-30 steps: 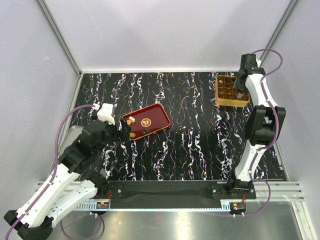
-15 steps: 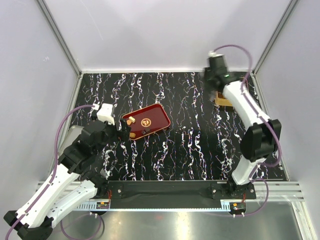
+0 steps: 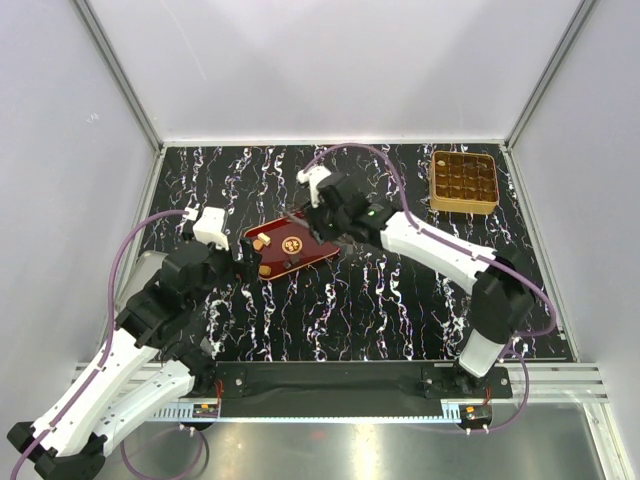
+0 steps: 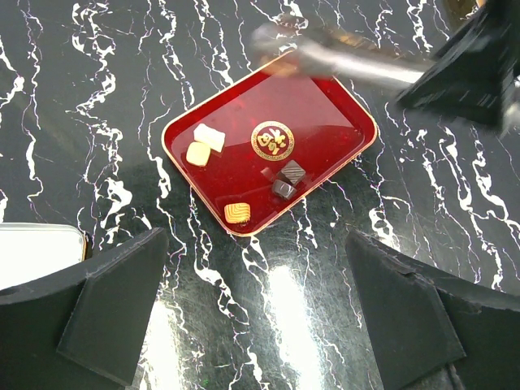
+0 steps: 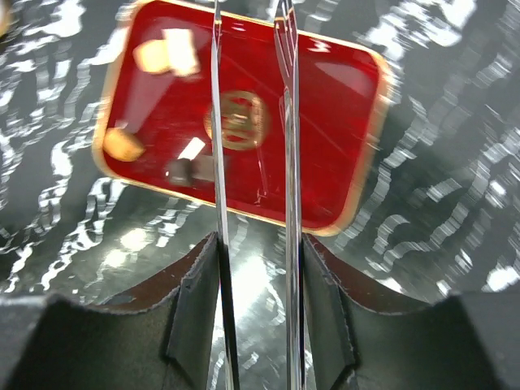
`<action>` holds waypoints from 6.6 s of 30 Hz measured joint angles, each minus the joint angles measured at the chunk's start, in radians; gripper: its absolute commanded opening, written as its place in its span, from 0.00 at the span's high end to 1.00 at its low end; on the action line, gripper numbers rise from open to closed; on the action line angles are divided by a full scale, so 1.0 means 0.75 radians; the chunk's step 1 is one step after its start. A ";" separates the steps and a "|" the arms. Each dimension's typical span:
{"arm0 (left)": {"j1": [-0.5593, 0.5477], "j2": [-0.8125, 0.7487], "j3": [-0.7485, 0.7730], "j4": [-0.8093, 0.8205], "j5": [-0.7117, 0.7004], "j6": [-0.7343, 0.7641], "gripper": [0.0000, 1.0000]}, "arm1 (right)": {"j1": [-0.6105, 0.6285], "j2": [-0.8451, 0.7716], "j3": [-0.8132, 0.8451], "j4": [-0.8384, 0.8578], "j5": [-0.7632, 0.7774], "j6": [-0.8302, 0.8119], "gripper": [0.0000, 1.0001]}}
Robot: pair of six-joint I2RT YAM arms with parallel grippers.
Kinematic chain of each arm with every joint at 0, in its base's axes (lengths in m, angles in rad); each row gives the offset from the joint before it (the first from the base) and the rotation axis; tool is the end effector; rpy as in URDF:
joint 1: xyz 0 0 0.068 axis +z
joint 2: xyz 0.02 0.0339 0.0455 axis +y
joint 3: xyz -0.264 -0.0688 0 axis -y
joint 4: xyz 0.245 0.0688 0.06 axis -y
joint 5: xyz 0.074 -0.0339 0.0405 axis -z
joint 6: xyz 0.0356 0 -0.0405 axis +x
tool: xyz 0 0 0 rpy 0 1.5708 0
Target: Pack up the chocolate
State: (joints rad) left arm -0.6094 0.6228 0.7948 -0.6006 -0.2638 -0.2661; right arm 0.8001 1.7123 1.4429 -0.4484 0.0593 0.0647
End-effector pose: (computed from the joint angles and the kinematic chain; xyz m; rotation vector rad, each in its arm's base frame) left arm 0.1162 -0.0698 0.3235 0.1727 1.9888 -0.3027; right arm 0.2745 0.2797 0.2954 -0.8036 2.1728 0.3787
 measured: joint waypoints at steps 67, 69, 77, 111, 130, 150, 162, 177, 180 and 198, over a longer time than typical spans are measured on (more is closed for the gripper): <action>0.000 -0.003 0.000 0.001 0.000 0.000 0.01 | 0.173 0.357 0.100 0.094 0.040 -0.132 0.60; 0.000 -0.003 0.000 0.001 0.000 0.001 0.01 | 0.173 0.358 0.100 0.094 0.035 -0.132 0.63; 0.000 -0.003 0.000 0.001 0.000 0.000 0.01 | 0.173 0.351 0.100 0.092 0.051 -0.130 0.70; 0.000 -0.019 0.000 0.000 0.001 0.000 0.01 | -1.030 0.142 0.196 -0.372 0.329 0.150 0.71; 0.000 -0.014 0.000 0.000 0.001 0.000 0.01 | -1.157 0.181 0.355 -0.378 0.308 0.164 0.71; 0.000 0.000 0.000 0.001 0.000 0.001 0.01 | -1.201 0.356 0.487 -0.376 0.253 0.170 0.63; 0.000 0.004 0.000 0.000 0.000 0.001 0.01 | -1.201 0.357 0.499 -0.384 0.253 0.170 0.55; 0.000 -0.003 0.000 0.001 -0.004 0.000 0.01 | -0.900 0.087 0.259 -0.335 0.142 0.201 0.57; 0.000 -0.003 0.000 0.001 -0.004 0.000 0.01 | -0.675 0.003 0.143 -0.259 0.074 0.199 0.57; 0.000 -0.004 0.000 0.000 -0.004 0.000 0.01 | 0.098 0.150 -0.050 0.134 -0.131 0.013 0.52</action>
State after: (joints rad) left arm -0.6094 0.6197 0.7948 -0.6006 -0.2665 -0.2661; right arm 0.8734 1.8244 1.4055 -0.3481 -0.0391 0.0742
